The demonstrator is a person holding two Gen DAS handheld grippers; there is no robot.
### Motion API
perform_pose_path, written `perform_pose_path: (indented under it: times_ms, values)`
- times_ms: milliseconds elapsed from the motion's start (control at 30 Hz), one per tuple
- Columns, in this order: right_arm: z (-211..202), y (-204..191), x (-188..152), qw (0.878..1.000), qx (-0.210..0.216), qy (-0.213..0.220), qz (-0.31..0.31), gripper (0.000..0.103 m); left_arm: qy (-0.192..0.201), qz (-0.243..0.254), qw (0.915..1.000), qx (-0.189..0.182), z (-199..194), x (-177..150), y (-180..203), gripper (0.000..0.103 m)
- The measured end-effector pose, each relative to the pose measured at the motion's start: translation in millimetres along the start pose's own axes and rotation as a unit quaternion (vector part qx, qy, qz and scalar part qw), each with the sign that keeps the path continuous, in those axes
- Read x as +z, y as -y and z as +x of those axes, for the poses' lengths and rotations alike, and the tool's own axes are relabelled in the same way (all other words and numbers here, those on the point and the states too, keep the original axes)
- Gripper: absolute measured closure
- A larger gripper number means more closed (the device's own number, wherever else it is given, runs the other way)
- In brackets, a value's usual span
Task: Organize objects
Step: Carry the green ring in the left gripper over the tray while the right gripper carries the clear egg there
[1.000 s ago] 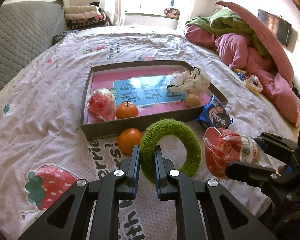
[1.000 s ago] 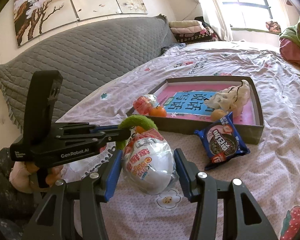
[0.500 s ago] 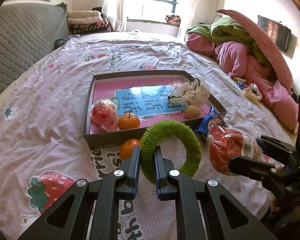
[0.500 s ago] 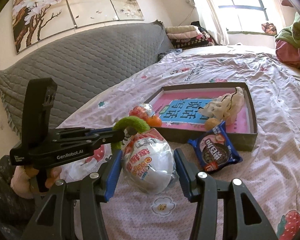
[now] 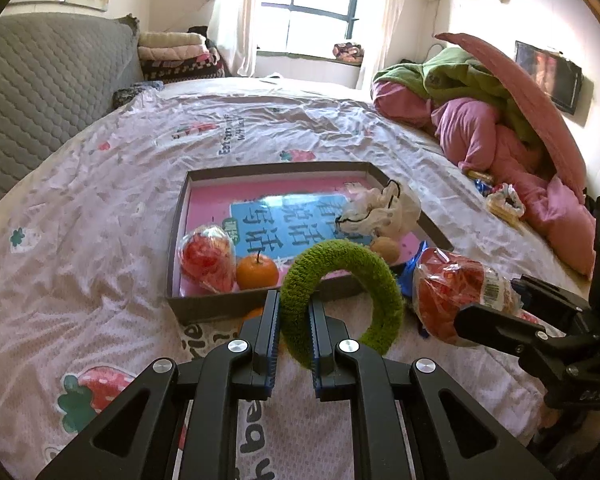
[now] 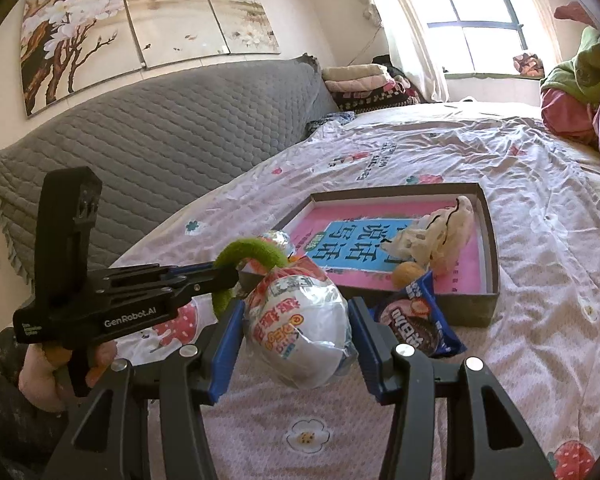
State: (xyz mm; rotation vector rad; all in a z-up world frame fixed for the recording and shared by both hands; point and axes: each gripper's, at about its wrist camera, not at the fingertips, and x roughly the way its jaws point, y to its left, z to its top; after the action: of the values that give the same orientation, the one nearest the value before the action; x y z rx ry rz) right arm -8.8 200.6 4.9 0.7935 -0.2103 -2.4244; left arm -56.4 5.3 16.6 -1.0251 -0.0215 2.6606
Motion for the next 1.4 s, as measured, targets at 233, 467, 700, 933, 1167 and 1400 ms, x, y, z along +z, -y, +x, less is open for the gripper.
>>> perform_pose_path:
  times_ms: [233, 467, 700, 933, 1167, 1400]
  values:
    - [-3, 1, 11, 1.0, -0.012, 0.021, -0.008, 0.051, 0.007, 0.003, 1.0, 0.004, 1, 8, 1, 0.09]
    - [-2, -3, 19, 0.999, -0.021, 0.035, -0.023, 0.051, 0.014, 0.01, 0.9999, 0.004, 3, 17, 2, 0.09]
    - [-3, -2, 33, 0.998, -0.026, 0.049, -0.029, 0.051, 0.023, 0.013, 0.9996, 0.002, 6, 29, 4, 0.09]
    - [-1, 4, 44, 0.997, -0.033, 0.059, -0.031, 0.051, 0.032, 0.019, 0.9993, -0.001, 10, 43, 9, 0.09]
    - [4, 11, 53, 0.996, -0.041, 0.066, -0.034, 0.051, 0.031, 0.022, 0.9993, 0.0, 17, 52, 10, 0.09]
    - [7, 18, 60, 0.996, -0.051, 0.071, -0.035, 0.051, 0.029, 0.022, 0.9993, -0.003, 25, 58, 12, 0.09]
